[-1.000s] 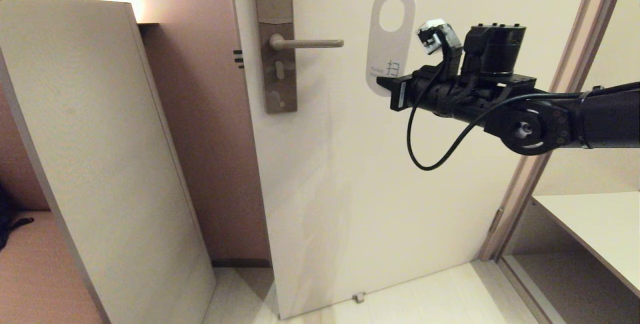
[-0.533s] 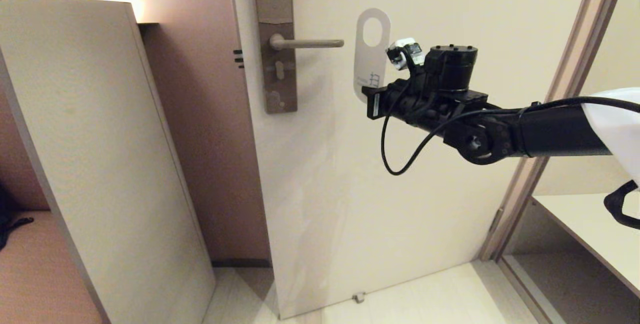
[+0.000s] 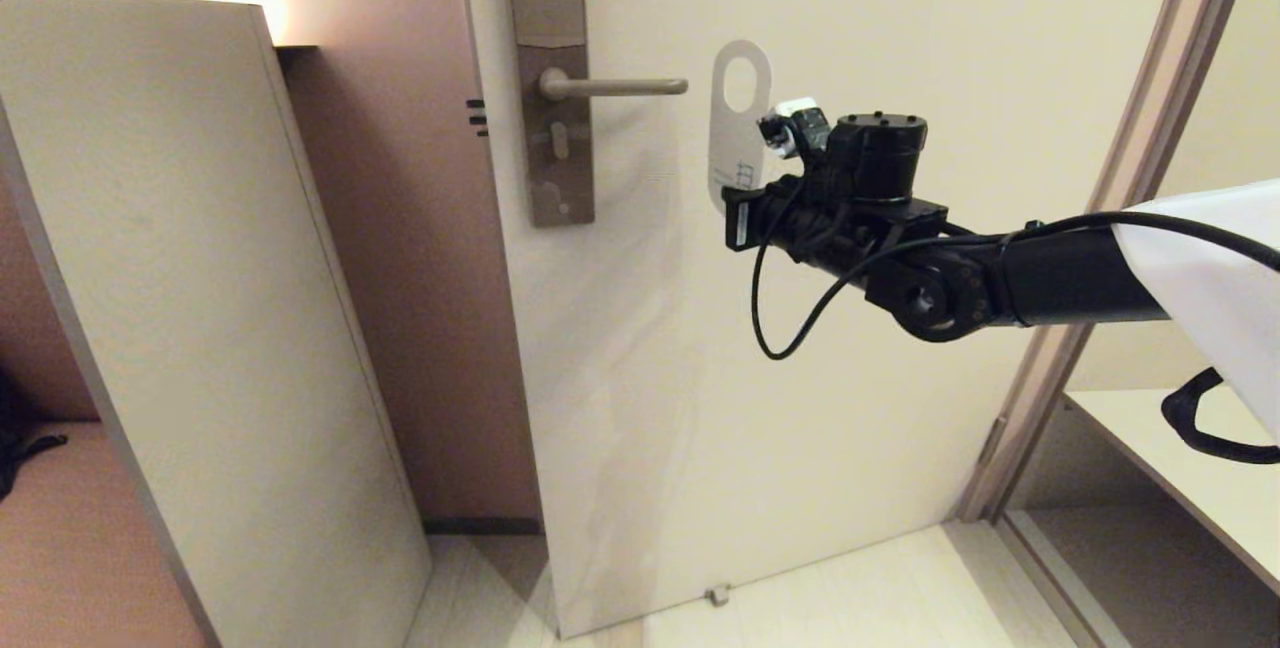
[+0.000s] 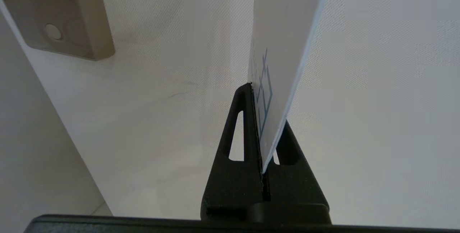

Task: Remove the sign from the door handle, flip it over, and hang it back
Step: Hang the sign back with the other side facing out

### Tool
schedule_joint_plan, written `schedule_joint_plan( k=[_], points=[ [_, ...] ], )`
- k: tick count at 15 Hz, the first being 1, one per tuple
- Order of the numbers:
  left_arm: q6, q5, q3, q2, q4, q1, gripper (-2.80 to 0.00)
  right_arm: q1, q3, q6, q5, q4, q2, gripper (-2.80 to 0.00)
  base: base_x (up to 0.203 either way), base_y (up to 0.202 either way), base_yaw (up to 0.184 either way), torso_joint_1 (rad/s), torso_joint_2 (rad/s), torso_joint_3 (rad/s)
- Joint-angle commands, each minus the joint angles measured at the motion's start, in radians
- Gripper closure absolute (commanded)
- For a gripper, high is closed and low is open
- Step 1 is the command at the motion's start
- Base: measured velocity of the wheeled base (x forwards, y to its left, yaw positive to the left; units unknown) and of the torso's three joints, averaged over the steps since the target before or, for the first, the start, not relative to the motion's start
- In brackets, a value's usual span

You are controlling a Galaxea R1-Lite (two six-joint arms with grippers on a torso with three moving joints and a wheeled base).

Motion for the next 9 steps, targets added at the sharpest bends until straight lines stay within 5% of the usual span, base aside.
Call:
schedule_joint_plan(
  k=[1,9],
  points=[
    [0.0,0.001,0.0,0.0,0.0,0.001,0.0,0.013,-0.011,-0.001,-0.005,-0.003,0.008,0.0,0.0,0.0,0.0,0.0,0.0,0.0],
    [0.0,0.0,0.0,0.0,0.0,0.001,0.0,0.07,-0.108,-0.011,-0.048,-0.003,0.071,0.0,0.0,0.0,0.0,0.0,0.0,0.0]
  ],
)
